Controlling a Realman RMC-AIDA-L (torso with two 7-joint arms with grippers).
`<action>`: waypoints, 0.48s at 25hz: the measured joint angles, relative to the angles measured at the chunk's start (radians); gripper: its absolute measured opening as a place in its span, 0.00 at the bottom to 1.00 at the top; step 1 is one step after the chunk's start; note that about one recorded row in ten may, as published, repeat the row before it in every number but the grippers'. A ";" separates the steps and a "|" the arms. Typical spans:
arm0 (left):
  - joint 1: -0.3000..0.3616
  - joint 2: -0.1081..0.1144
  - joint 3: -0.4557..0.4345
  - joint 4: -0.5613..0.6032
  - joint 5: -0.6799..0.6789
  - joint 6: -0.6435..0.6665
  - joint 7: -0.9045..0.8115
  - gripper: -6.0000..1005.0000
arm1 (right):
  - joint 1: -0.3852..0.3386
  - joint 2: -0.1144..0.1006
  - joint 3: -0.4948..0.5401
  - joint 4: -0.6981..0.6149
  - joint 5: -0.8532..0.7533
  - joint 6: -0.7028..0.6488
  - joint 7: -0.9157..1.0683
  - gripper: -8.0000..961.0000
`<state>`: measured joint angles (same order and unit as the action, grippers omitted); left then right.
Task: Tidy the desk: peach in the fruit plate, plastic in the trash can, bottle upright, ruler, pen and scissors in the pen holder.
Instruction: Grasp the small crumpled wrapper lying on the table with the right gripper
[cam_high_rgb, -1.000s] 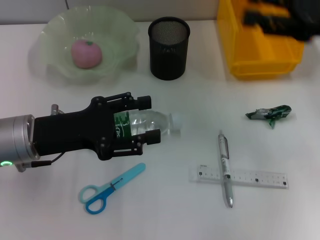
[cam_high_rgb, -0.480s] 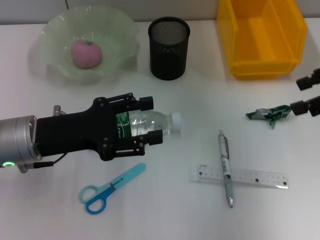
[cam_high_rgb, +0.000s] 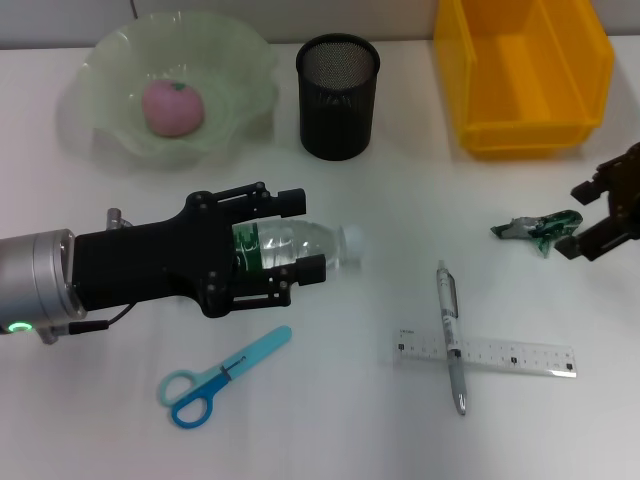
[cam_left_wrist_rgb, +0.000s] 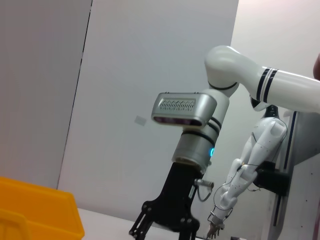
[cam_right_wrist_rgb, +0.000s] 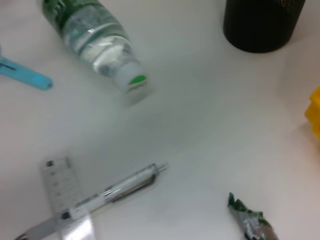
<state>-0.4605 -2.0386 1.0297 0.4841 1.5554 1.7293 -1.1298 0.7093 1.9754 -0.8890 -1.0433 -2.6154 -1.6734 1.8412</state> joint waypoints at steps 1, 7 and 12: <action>0.000 0.000 0.000 0.000 0.000 0.000 0.000 0.77 | -0.001 0.006 -0.006 0.002 -0.005 0.015 -0.002 0.87; 0.001 -0.002 -0.001 -0.001 0.000 0.000 0.001 0.77 | 0.007 0.033 -0.036 0.055 -0.048 0.131 -0.017 0.87; 0.001 0.002 -0.001 -0.002 0.000 0.000 -0.001 0.77 | 0.019 0.037 -0.076 0.119 -0.058 0.214 -0.021 0.87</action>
<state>-0.4590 -2.0370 1.0292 0.4825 1.5554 1.7292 -1.1305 0.7282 2.0119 -0.9654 -0.9244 -2.6733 -1.4590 1.8200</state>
